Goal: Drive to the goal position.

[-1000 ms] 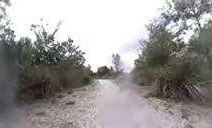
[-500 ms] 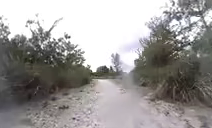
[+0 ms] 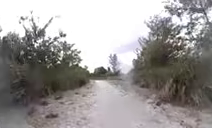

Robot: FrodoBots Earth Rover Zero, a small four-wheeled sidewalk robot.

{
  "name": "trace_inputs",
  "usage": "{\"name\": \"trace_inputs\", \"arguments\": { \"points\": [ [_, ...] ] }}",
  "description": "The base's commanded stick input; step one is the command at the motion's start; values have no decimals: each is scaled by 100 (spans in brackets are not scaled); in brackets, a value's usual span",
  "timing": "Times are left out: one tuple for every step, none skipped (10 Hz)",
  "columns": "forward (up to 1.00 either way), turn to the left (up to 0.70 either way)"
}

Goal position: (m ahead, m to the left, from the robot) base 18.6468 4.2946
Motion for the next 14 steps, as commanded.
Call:
{"name": "trace_inputs", "arguments": {
  "points": [
    [60,0],
    [60,0],
    [60,0],
    [60,0],
    [60,0],
    [60,0],
    [60,0],
    [60,0],
    [60,0],
    [60,0],
    [60,0],
    [60,0],
    [60,0],
    [60,0]
  ]
}}
